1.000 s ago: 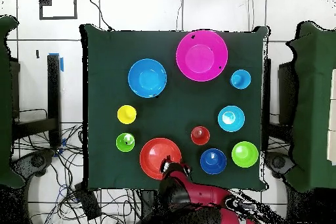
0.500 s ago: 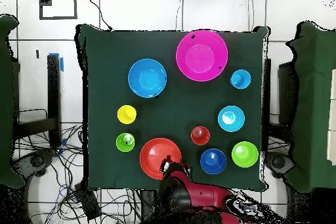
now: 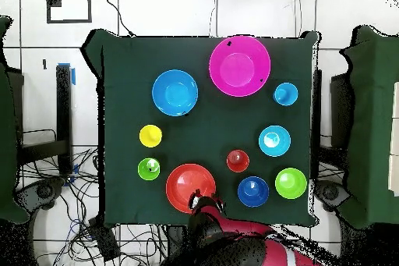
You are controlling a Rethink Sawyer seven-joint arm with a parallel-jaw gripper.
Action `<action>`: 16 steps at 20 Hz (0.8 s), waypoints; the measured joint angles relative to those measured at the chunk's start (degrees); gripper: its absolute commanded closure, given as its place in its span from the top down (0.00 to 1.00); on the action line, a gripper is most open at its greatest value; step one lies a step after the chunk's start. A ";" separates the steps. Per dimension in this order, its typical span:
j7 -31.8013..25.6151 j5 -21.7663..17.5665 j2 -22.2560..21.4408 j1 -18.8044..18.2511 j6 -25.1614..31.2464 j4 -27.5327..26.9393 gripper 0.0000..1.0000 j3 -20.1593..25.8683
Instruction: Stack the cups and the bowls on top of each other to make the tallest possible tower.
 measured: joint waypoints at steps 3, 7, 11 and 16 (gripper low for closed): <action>0.00 -1.31 -0.07 -1.12 0.00 -0.01 1.00 0.30; 0.00 -3.09 -0.32 -3.08 0.32 -0.02 1.00 0.68; 0.00 -4.08 -0.72 -4.49 1.15 -0.01 1.00 0.83; 0.00 -4.50 -1.48 -4.88 2.34 0.00 1.00 1.55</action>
